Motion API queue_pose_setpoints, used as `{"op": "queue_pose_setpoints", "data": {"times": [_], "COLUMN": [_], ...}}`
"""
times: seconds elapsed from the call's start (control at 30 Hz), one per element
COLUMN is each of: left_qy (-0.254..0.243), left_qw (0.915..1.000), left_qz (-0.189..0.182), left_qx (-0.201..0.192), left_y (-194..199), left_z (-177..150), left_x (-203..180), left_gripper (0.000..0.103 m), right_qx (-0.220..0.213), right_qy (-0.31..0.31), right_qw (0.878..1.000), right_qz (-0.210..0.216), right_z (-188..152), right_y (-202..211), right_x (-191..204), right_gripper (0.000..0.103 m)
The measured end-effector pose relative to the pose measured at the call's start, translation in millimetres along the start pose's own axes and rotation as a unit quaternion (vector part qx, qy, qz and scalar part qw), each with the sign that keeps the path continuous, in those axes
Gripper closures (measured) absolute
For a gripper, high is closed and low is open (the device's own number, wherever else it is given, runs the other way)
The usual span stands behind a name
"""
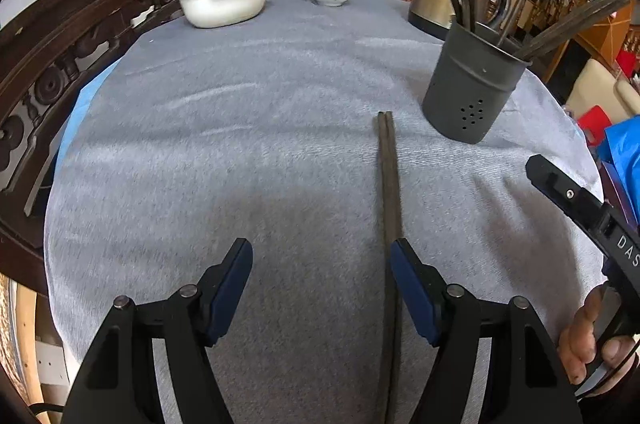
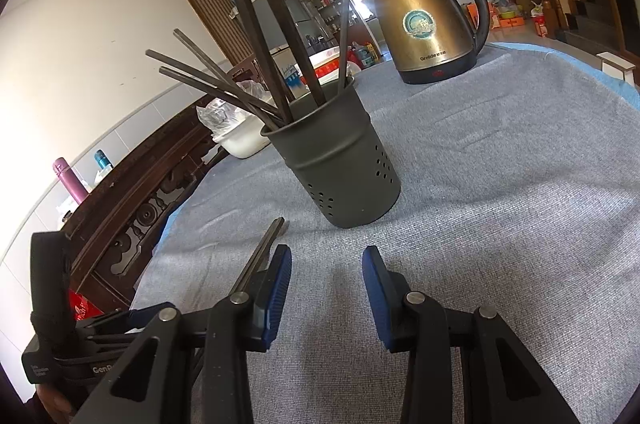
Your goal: Organize utensils
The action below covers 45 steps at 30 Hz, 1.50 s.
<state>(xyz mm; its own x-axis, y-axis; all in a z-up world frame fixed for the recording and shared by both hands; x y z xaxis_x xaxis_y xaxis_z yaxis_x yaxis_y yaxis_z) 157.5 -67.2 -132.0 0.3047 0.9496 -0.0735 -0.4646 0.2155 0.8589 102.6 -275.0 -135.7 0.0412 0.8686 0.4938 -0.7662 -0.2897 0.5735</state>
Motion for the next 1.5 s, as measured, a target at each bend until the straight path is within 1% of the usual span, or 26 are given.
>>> {"op": "queue_pose_setpoints", "data": {"times": [0.1, 0.23, 0.43, 0.77, 0.87, 1.17, 1.27, 1.37, 1.47, 1.5], "left_qy": [0.002, 0.019, 0.034, 0.033, 0.030, 0.040, 0.050, 0.058, 0.060, 0.065], "left_qw": [1.0000, 0.9997, 0.9992, 0.9992, 0.9993, 0.9985, 0.9979, 0.9976, 0.9976, 0.9972], "left_qz": [0.001, -0.013, -0.015, -0.017, -0.013, -0.029, -0.031, -0.025, -0.011, -0.014], "left_qx": [0.007, 0.012, 0.015, 0.012, 0.019, 0.024, 0.026, 0.028, 0.033, 0.033], "left_y": [-6, -11, -12, -7, -10, -15, -18, -18, -18, -18], "left_z": [4, 8, 10, 12, 14, 18, 19, 19, 18, 18], "left_x": [-1, 3, 10, 7, 6, 11, 15, 22, 27, 28], "left_gripper": [0.031, 0.031, 0.031, 0.031, 0.031, 0.031, 0.030, 0.029, 0.030, 0.030], "right_qx": [0.000, 0.002, 0.002, 0.004, 0.005, 0.008, 0.009, 0.009, 0.009, 0.009], "right_qy": [0.000, -0.001, -0.003, -0.004, -0.004, -0.005, -0.005, -0.005, -0.005, -0.005], "right_qw": [1.000, 1.000, 1.000, 1.000, 1.000, 1.000, 1.000, 1.000, 1.000, 1.000], "right_qz": [0.000, 0.000, 0.001, -0.001, -0.001, -0.003, -0.003, -0.003, -0.003, -0.002], "right_z": [0, 0, 0, 1, 1, 1, 2, 2, 2, 2], "right_y": [0, -1, -1, -2, -2, -2, -3, -3, -3, -3], "right_x": [0, 0, -1, 0, -1, -1, -1, -1, -1, -1], "right_gripper": [0.062, 0.062, 0.062, 0.062, 0.062, 0.062, 0.062, 0.062, 0.062, 0.062]}}
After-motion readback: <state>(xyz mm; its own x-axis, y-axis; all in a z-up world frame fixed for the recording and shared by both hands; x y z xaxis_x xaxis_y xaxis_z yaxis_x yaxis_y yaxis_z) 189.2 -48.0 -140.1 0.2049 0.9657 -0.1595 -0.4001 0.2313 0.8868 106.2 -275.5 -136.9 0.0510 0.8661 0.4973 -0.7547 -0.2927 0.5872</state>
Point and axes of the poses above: each gripper's, at about its wrist camera, not at the fingertips, and y roughly against the way its jaws point, x to its left, z to its top, the point moved 1 cm from there along -y, roughly the way its jaws point, and after that the axes turned 4 degrees about x, right-handed, at the moved point
